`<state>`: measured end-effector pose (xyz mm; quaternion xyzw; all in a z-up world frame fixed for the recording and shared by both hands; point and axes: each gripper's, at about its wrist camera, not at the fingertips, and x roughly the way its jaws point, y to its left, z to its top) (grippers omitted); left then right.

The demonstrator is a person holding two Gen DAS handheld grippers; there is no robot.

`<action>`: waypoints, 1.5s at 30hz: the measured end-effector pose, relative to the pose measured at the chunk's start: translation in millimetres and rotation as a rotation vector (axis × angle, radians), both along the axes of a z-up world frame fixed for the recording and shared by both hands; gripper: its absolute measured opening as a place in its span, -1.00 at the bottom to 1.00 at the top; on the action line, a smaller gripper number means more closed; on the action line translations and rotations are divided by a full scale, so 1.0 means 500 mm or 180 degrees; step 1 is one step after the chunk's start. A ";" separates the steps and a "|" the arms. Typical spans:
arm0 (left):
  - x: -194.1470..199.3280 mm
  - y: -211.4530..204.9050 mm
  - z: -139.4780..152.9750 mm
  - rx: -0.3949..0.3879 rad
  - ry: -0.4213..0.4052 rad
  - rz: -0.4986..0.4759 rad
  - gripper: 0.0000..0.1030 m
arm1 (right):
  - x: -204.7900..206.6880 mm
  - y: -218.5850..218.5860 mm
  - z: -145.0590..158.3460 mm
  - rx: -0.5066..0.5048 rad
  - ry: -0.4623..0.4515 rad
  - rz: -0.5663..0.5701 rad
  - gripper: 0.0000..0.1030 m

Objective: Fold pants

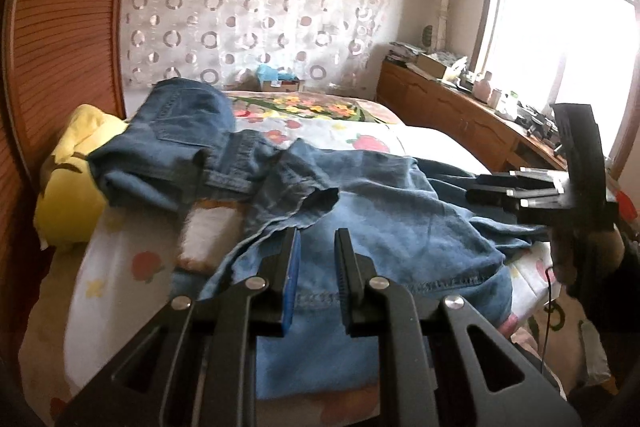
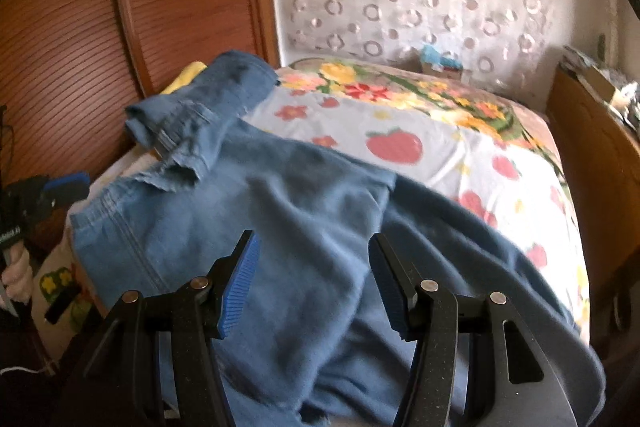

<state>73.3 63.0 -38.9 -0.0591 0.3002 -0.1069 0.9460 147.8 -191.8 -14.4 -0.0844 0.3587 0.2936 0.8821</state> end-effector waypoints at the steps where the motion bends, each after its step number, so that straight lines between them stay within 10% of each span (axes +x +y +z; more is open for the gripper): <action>1: 0.007 -0.007 -0.001 0.0004 0.0015 -0.0022 -0.70 | -0.003 -0.006 -0.008 0.0006 0.0018 -0.0022 0.13; 11: 0.077 -0.058 -0.016 0.0150 0.0167 -0.0116 -0.70 | -0.011 -0.028 -0.109 -0.0203 0.0113 -0.0210 0.14; 30: 0.193 -0.097 -0.060 0.0495 0.0527 0.0022 -0.43 | -0.024 -0.044 -0.123 -0.0099 0.0096 -0.0272 0.20; 45: 0.201 0.011 -0.017 0.0748 0.0331 0.0549 -0.70 | -0.026 -0.054 -0.110 0.0008 0.0093 -0.0307 0.20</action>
